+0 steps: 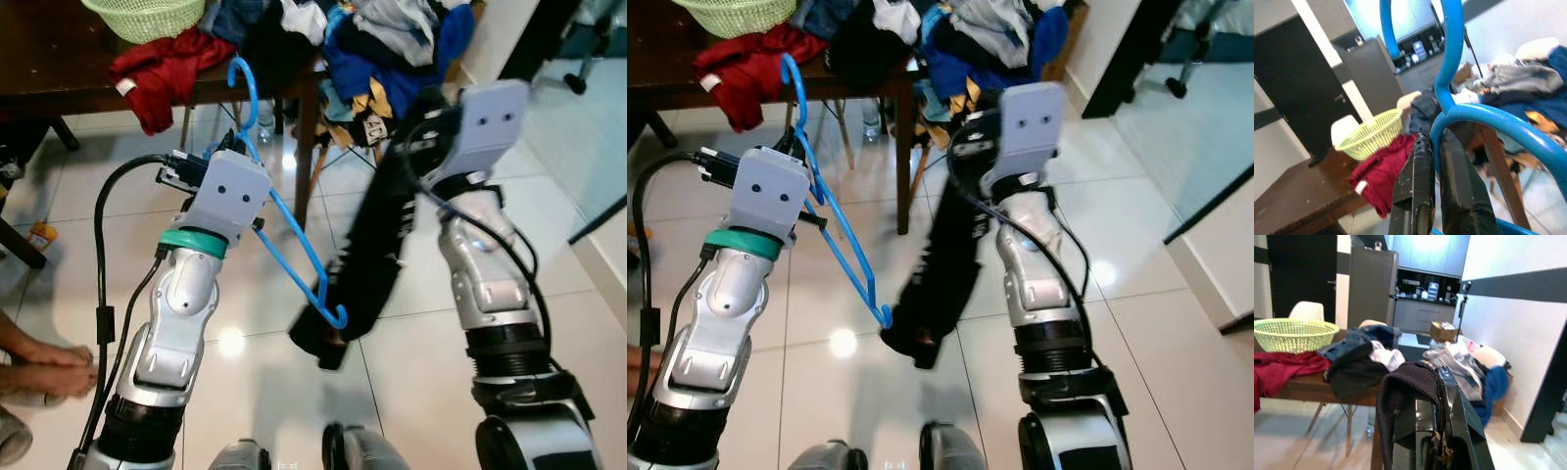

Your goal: Hang hanger

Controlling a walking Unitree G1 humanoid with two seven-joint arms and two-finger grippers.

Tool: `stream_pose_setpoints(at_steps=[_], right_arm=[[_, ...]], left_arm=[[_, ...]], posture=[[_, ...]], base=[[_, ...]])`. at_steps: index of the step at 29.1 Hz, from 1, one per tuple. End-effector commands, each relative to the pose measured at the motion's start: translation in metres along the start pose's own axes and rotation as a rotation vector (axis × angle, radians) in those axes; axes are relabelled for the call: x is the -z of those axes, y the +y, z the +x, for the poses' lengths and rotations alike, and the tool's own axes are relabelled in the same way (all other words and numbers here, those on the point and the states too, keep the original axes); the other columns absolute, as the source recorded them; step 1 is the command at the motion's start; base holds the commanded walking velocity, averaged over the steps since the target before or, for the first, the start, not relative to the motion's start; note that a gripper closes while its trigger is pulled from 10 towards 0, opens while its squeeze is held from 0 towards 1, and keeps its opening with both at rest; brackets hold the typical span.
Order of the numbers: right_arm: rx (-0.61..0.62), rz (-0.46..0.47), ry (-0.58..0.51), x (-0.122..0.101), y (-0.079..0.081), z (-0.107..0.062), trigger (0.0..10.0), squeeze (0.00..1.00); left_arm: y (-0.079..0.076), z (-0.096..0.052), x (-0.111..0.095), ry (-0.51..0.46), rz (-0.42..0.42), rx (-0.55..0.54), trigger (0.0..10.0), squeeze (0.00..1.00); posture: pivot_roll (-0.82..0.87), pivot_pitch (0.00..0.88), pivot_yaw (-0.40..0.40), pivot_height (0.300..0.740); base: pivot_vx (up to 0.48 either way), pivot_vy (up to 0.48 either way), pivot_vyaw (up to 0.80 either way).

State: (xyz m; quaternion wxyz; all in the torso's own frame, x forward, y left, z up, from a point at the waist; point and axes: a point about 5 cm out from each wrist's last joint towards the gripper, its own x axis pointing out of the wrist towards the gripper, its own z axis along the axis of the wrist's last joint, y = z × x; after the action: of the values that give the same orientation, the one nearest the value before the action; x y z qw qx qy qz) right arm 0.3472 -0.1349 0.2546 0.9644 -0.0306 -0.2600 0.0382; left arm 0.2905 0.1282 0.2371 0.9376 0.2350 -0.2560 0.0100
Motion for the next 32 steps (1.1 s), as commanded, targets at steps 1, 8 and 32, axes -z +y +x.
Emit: stream_pose_setpoints(at_steps=[1,8,32], right_arm=[[-0.004,0.021,-0.02,-0.004,0.005,0.001,10.0,0.0],[-0.005,0.038,-0.129,-0.034,0.004,0.018,10.0,0.0],[-0.023,0.146,-0.504,-0.153,0.0,0.094,10.0,0.0]], left_arm=[[0.0,-0.003,0.002,0.014,0.014,0.001,10.0,0.0],[-0.002,-0.003,-0.002,-0.016,0.032,0.012,10.0,0.0],[-0.003,-0.012,-0.015,-0.128,0.157,-0.001,10.0,0.0]], posture=[[0.0,0.1,0.002,0.74],[-0.01,0.1,0.004,0.74],[0.02,0.064,-0.007,0.74]], base=[[0.45,0.0,0.0],[0.45,0.0,0.0],[0.449,0.0,0.0]])
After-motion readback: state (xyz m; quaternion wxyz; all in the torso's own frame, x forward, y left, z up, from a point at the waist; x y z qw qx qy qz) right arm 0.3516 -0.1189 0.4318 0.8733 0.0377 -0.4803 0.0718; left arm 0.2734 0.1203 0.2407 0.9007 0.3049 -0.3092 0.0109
